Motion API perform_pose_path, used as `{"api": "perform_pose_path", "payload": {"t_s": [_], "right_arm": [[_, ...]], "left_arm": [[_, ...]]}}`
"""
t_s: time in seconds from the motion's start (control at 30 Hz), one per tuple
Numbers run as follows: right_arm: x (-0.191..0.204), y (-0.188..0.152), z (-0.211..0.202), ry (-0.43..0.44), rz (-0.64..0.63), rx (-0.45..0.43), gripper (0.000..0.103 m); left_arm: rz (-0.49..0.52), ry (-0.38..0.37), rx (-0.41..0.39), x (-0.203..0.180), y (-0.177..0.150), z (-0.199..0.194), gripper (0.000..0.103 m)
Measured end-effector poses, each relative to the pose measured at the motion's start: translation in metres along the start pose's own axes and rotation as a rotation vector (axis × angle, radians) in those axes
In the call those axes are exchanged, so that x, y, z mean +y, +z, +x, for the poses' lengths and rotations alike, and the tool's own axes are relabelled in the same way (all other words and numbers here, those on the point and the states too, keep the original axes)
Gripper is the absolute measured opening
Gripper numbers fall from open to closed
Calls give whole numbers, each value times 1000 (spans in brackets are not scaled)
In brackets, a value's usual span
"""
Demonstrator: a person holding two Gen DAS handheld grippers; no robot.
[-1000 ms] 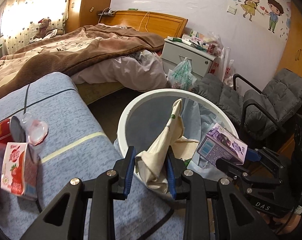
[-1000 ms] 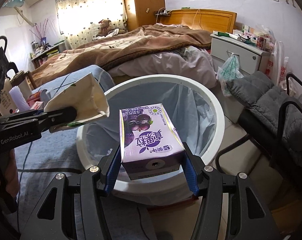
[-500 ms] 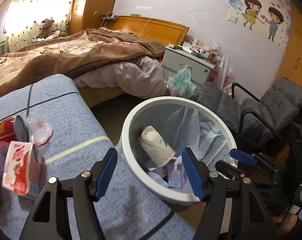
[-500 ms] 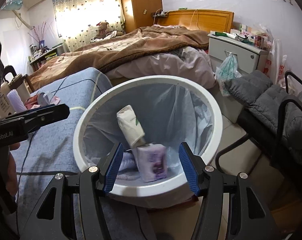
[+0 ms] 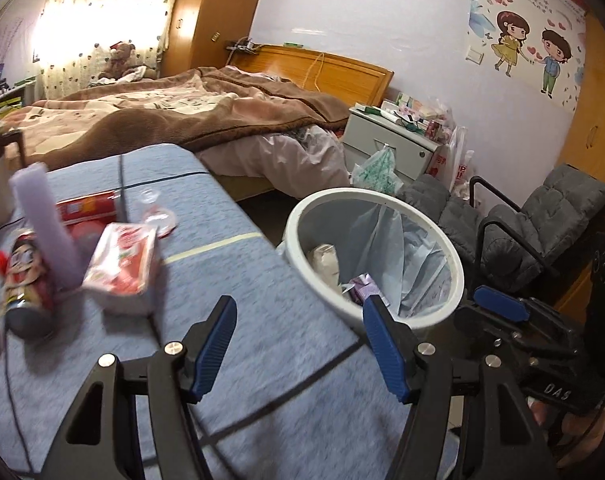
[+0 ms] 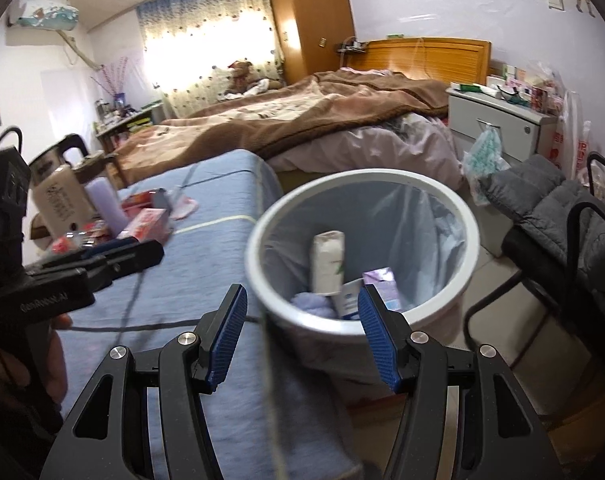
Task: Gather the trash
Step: 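Grasp the clear plastic bottle with the left tool while the right tool grasps the strawberry milk carton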
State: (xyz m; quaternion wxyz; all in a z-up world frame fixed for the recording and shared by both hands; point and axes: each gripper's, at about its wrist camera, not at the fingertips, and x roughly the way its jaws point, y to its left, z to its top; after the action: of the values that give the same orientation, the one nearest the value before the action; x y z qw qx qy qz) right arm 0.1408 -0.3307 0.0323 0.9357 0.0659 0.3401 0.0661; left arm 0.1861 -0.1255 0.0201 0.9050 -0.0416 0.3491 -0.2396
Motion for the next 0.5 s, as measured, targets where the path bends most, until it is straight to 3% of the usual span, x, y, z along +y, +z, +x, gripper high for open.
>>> {"api": "perform_pose_path", "payload": {"t_s": [0.13, 0.3, 0.5], "right_arm": [[20, -6, -6, 34, -18, 2, 59], [45, -15, -10, 60, -40, 20, 59], [68, -26, -17, 129, -64, 21, 58]], "left_arm": [[-3, 13, -6, 9, -12, -16, 61], [-17, 45, -4, 21, -28, -31, 42], [-36, 84, -15, 33, -44, -51, 40]]}}
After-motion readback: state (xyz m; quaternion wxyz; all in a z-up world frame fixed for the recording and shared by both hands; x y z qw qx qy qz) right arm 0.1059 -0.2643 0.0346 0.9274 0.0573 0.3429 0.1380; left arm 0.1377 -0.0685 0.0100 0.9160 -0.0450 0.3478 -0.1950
